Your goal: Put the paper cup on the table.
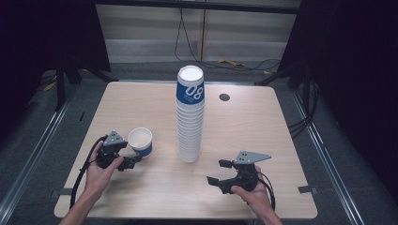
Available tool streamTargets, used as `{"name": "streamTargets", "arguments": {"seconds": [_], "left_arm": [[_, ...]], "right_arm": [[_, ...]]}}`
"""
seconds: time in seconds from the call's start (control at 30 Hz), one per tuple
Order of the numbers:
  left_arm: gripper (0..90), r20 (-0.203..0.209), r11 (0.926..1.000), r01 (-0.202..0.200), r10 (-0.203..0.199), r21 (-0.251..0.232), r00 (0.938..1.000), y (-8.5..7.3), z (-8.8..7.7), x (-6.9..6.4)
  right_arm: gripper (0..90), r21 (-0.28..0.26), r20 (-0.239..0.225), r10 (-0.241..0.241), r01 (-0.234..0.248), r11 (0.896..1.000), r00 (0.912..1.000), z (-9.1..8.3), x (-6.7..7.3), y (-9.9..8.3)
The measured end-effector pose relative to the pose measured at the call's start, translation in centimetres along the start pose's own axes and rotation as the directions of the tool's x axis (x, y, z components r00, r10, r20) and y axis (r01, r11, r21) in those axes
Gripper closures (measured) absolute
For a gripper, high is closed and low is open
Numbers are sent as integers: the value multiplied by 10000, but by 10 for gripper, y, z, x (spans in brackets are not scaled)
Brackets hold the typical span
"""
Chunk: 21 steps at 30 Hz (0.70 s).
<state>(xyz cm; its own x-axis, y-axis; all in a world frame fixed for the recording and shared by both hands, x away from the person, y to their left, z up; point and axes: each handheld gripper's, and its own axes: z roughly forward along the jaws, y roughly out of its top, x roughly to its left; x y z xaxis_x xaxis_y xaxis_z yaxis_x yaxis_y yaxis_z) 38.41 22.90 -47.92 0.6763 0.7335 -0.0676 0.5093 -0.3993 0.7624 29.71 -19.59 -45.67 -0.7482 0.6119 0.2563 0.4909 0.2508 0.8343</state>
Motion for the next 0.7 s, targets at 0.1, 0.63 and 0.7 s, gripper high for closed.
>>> {"name": "streamTargets", "arguments": {"seconds": [0.1, 0.63, 0.7], "left_arm": [[159, 346, 9981, 590, -583, -201, 9977, -5, -7, -4], [162, 699, 9993, -287, 303, -247, 9971, -37, -45, -46], [162, 867, 9990, -282, 311, -339, 9958, -41, -44, -51]], "right_arm": [[164, -37, 134, 8, -8, 10000, 9999, -2, 0, 0], [168, -108, 735, 292, -285, 9995, 9969, -5, -6, -6], [168, -110, 782, 310, -303, 9995, 9965, -5, -6, -7]]}}
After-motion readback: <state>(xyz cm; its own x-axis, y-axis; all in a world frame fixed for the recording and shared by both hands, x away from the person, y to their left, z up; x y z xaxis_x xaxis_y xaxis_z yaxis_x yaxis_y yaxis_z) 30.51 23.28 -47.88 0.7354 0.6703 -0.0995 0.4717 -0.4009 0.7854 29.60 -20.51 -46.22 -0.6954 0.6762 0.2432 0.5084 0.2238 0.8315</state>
